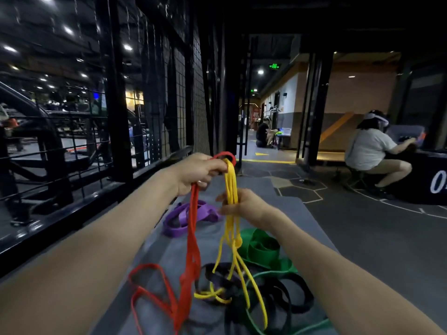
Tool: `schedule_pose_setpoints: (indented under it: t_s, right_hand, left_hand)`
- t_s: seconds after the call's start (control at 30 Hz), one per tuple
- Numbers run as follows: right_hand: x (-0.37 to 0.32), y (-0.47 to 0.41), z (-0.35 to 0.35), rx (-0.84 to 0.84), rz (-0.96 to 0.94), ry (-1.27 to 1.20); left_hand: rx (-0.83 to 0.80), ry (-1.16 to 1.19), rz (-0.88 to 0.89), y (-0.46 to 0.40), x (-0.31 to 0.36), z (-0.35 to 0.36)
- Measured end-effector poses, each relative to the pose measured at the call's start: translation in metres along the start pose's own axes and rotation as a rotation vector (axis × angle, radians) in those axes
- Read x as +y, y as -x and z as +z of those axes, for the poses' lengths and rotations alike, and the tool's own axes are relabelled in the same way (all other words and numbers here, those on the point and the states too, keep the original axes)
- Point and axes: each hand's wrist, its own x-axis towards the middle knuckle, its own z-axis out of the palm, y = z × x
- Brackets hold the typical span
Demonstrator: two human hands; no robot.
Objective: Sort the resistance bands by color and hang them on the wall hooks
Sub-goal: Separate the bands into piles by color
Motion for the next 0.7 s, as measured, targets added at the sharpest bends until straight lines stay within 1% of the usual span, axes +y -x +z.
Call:
schedule_pose_setpoints:
  t_s: [0.07, 0.1, 0.2, 0.3, 0.33, 0.37, 0.43, 0.5, 0.53, 0.6, 0.7]
  right_hand:
    - [0.016, -0.005, 0.001, -0.004, 0.016, 0.026]
    - [0.026, -0.006, 0.002, 0.003, 0.03, 0.051]
    - [0.06, -0.003, 0.0, -0.016, 0.098, 0.23]
    - [0.092, 0.011, -0.004, -0.106, 0.149, 0.388]
    - [0.1, 0.015, -0.007, -0.122, 0.165, 0.421]
    - [0.104, 0.019, -0.01, -0.115, 0.175, 0.428]
    - [0.104, 0.018, -0.019, -0.091, 0.167, 0.478]
    - [0.087, 0.014, -0.031, -0.087, 0.166, 0.636]
    - [0.075, 0.011, -0.037, -0.052, 0.148, 0.681]
    - [0.052, 0.004, -0.052, 0.062, 0.092, 0.627]
    - [0.026, -0.008, -0.078, 0.232, 0.065, 0.386]
  left_hand:
    - [0.012, 0.05, 0.013, -0.003, 0.004, -0.006]
    - [0.045, 0.109, 0.014, -0.007, 0.003, -0.01]
    - [0.203, 0.311, -0.005, -0.016, -0.005, -0.021]
    - [0.345, 0.565, -0.002, -0.021, -0.016, -0.038]
    - [0.385, 0.616, 0.0, -0.022, -0.02, -0.044]
    - [0.418, 0.632, -0.004, -0.023, -0.024, -0.049]
    - [0.449, 0.56, -0.024, -0.024, -0.034, -0.054]
    - [0.448, 0.455, -0.062, -0.026, -0.047, -0.052]
    - [0.443, 0.423, -0.089, -0.026, -0.055, -0.049]
    - [0.444, 0.379, -0.148, -0.028, -0.069, -0.04]
    - [0.423, 0.387, -0.212, -0.029, -0.084, -0.023]
